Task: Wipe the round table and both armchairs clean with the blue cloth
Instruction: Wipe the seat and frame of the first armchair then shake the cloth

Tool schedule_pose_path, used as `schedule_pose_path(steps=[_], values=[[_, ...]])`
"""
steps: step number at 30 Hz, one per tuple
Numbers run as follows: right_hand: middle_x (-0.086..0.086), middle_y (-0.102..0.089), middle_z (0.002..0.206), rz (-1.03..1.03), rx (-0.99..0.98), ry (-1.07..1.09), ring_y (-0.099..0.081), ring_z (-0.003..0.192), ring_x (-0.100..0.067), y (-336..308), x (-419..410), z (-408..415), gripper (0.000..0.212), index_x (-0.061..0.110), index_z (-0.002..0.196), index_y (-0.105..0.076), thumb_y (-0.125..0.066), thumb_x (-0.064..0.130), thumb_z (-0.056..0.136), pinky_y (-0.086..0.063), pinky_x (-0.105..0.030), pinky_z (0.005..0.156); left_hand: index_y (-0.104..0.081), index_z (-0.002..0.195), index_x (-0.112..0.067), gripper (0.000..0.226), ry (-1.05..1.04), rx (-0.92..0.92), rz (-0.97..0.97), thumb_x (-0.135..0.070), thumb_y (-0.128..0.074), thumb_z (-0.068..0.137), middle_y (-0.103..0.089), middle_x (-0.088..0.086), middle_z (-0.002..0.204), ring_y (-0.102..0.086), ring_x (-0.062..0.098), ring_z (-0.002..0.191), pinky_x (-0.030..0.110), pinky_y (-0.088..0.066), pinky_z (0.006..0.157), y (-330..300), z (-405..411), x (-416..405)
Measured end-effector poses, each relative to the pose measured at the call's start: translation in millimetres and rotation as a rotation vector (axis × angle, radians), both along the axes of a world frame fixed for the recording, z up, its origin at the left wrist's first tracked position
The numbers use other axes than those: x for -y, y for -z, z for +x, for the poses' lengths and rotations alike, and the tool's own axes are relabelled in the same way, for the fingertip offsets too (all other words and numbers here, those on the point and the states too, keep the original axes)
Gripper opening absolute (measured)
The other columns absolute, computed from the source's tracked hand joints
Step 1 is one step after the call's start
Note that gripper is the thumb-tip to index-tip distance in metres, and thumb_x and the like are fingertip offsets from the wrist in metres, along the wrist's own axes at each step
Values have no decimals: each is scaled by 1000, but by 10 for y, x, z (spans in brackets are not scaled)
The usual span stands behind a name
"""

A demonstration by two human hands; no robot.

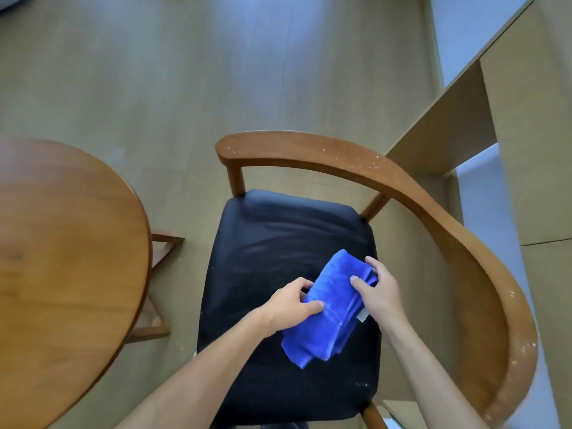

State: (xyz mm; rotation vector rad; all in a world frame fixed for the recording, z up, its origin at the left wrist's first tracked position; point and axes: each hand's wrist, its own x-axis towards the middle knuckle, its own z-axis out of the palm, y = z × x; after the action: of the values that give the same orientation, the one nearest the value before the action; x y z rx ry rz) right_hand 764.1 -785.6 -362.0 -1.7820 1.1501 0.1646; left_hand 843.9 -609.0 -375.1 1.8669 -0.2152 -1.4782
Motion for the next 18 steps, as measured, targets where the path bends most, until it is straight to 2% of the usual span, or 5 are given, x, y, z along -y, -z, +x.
schedule_pose_path(steps=[3,5,10,15,18], values=[[-1,-41,143,-156,-63,-99,-44,128,-19,170,44,49,56,17,143,-40,-59,10,91,-37,-33,108,-41,137,-21,51,28,152,119,-26,-55,88,-53,-2,129,-54,13,110,23,-42,89,212,56,-31],[-5,-40,142,-213,-122,-187,-42,128,-21,297,-38,34,52,14,141,-42,-54,8,91,-34,-31,105,-42,136,-15,47,27,256,206,-19,-50,90,-50,3,132,-51,16,115,22,-39,89,317,147,-154],[-12,-28,148,-419,-266,-306,-35,127,-34,604,-515,-3,55,16,143,-37,-54,22,91,-37,-41,100,-48,130,-16,38,27,522,325,-12,-49,92,-45,2,133,-45,18,122,34,-42,103,492,387,-452],[-23,7,157,-485,-410,-257,-10,141,-45,983,-780,312,83,19,153,-8,-52,50,90,-23,-53,110,-49,131,-15,38,160,852,331,-16,-50,92,-39,0,141,-34,19,132,33,-34,108,669,548,-549],[-22,12,157,-503,-473,-155,-7,141,-48,1221,-806,390,86,22,154,-1,-49,54,90,-21,-59,109,-42,137,-16,44,287,928,352,-21,-48,93,-27,2,151,-20,20,142,34,-24,114,817,553,-596]])
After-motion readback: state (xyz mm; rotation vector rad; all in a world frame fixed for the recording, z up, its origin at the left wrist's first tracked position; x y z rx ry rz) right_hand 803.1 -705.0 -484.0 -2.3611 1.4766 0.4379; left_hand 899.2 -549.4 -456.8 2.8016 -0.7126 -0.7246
